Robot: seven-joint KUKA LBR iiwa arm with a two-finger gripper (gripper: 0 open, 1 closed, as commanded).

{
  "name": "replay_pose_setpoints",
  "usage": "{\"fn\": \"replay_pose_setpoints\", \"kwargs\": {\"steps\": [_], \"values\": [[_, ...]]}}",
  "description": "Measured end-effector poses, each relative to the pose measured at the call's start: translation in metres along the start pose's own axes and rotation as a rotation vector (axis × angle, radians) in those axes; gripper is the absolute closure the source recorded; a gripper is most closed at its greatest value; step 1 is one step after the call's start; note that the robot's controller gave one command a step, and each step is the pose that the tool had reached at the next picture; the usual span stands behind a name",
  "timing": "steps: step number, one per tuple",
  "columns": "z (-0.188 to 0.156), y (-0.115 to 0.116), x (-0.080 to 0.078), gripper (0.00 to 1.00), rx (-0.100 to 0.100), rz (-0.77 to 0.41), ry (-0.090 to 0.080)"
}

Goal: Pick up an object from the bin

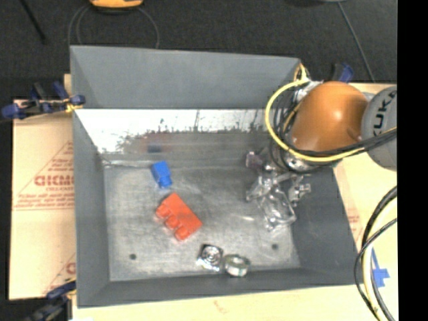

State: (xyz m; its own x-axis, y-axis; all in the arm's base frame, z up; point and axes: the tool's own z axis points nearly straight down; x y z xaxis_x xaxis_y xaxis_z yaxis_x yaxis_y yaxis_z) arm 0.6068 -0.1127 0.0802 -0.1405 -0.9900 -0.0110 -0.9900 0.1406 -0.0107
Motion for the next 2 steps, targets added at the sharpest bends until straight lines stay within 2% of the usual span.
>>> {"fn": "replay_pose_setpoints", "kwargs": {"steps": [1,2], "values": [[0.000,0.000,0.001,1.00,0.000,0.004,0.001],[-0.165,-0.015,-0.003,1.00,-0.001,0.006,0.010]]}}
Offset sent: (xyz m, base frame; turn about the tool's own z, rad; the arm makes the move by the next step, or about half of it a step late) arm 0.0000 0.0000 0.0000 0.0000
